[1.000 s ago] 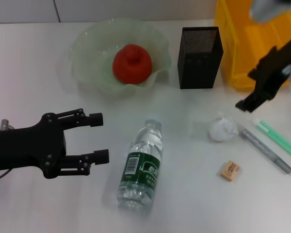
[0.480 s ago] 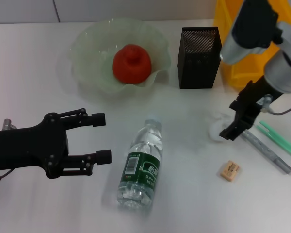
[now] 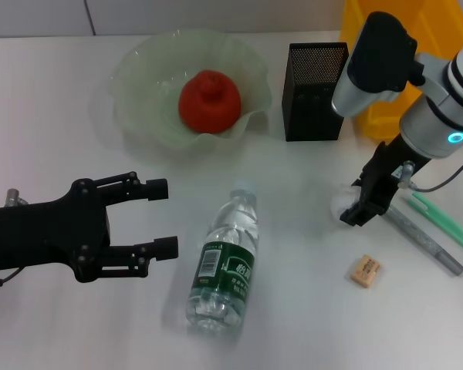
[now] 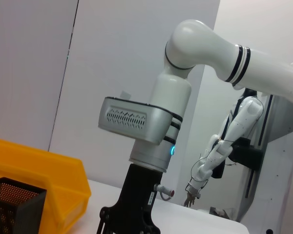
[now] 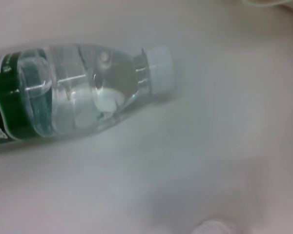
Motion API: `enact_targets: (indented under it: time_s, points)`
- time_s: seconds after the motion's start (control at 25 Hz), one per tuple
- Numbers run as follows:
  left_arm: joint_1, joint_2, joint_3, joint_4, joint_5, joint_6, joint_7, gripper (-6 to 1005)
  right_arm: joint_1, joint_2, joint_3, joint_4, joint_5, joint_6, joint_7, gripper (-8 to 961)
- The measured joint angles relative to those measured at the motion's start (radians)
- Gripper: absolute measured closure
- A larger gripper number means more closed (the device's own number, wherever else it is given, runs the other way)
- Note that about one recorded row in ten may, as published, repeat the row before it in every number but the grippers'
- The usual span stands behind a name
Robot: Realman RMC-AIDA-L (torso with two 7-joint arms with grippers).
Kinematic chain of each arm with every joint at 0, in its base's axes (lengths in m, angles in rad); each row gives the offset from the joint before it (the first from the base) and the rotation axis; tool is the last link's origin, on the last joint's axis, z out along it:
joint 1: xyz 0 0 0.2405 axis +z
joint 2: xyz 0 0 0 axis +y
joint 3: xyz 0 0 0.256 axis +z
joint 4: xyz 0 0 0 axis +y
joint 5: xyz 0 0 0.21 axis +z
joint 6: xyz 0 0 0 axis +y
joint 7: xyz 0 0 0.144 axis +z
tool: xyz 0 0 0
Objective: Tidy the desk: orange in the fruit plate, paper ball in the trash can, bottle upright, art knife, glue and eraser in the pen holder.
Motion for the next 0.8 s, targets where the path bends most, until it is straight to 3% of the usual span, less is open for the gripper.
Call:
enact_targets:
  time_s: [0.24,0.52,0.64,0.8]
  points:
    - [0.003,0.0,0.0,0.0,0.0,-0.004,0.0,170,-0.025,0.0,0.014,-0.116,-0.002,-0.081,0.011,414]
    - [0.006,0.006,-0.006,0.0,0.0,0.002,-0.009,170,-0.109,-0.004,0.221,-0.571,-0.118,-0.233,0.07,432]
    - [0.006,0.006,-0.007,0.0,0.0,0.002,-0.009,170,-0.119,-0.004,0.275,-0.651,-0.186,-0.183,0.102,417]
    - [0.003,0.002,-0.002,0.0,0.0,-0.005,-0.008,169,-0.129,-0.003,0.292,-0.581,-0.229,0.002,0.16,397]
